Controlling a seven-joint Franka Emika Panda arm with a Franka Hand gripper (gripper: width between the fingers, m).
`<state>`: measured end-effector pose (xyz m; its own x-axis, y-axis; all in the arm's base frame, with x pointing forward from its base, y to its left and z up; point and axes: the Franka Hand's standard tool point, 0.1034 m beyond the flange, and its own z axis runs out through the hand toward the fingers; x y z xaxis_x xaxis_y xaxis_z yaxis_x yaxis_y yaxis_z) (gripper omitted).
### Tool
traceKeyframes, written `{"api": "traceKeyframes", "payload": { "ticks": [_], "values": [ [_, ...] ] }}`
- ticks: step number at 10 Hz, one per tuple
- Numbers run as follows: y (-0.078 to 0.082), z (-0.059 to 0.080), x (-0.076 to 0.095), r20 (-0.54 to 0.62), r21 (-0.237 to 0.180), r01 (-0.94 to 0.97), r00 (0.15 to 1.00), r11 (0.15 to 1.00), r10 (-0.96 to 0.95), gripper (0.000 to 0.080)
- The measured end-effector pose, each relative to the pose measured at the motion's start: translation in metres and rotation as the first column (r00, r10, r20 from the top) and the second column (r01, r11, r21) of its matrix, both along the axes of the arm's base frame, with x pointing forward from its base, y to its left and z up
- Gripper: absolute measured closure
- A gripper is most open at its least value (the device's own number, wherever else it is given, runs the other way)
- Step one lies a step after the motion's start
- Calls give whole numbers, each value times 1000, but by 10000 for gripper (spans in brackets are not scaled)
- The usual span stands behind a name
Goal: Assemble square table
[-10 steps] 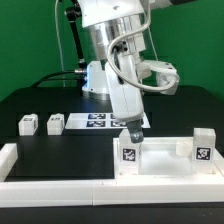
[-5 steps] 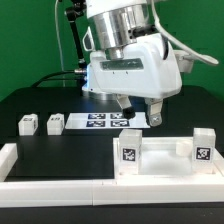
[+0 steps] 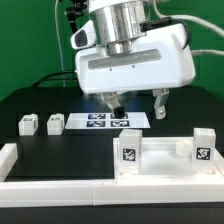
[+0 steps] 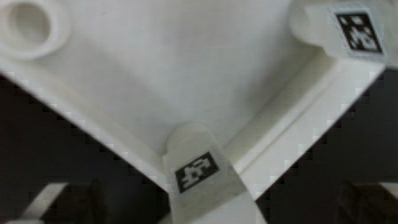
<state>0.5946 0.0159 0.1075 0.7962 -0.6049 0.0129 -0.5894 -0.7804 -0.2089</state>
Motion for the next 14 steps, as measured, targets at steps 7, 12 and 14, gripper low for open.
{"api": "traceKeyframes", "payload": {
  "ticks": [7,12,14],
  "values": [
    [-35,-22,-18,7,-145,-679,727,720,687,151],
    [-29,-77,-19,-113,-91,-583,812,807,573,151],
    [-33,-98,-19,-121,-112,-582,812,805,570,151]
  ]
}}
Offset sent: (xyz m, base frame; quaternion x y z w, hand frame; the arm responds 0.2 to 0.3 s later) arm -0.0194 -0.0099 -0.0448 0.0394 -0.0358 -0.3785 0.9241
